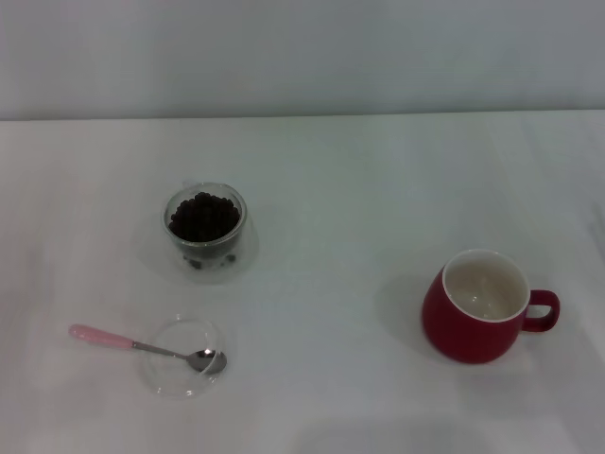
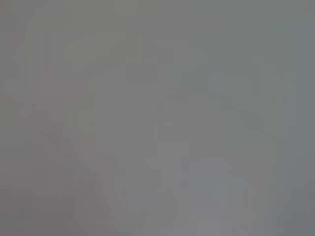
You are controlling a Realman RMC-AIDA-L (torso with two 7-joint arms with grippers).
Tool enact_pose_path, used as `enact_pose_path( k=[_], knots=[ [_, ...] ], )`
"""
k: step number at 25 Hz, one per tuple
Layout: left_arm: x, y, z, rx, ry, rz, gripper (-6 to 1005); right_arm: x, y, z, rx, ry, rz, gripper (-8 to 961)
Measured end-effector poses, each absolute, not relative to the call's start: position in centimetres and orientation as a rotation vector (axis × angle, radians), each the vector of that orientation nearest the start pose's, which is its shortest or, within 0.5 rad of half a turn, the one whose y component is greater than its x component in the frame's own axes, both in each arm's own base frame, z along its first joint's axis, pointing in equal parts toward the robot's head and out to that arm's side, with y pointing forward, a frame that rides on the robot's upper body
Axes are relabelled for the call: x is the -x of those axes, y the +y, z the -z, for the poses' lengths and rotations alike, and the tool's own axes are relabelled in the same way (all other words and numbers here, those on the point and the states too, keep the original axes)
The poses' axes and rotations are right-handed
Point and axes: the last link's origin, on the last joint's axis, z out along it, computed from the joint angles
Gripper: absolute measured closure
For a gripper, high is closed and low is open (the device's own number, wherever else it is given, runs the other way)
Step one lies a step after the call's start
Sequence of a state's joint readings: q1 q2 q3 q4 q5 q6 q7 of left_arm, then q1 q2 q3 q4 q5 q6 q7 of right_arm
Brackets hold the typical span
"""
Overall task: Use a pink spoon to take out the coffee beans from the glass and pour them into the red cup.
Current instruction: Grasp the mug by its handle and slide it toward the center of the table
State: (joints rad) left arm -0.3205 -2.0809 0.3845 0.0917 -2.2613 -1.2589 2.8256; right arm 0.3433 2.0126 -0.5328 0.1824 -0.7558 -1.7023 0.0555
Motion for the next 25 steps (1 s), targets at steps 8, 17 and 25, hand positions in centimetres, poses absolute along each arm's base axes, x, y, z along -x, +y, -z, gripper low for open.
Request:
enact_pose_path(
  k=[8, 17, 25],
  knots=[
    [39.1, 28.9, -4.4, 1.34, -0.617, 0.652, 226, -36.5, 25.9, -4.1, 1.343, 0.369, -0.687, 124],
    [39.3, 28.8, -4.3, 1.342, -0.63, 0.643, 224, -36.6, 26.5, -3.8, 1.351, 0.453, -0.749, 124],
    [39.4, 28.5, -4.3, 1.333, -0.632, 0.644, 225, -36.1, 26.5, -3.4, 1.43, 0.406, -0.756, 124]
  ],
)
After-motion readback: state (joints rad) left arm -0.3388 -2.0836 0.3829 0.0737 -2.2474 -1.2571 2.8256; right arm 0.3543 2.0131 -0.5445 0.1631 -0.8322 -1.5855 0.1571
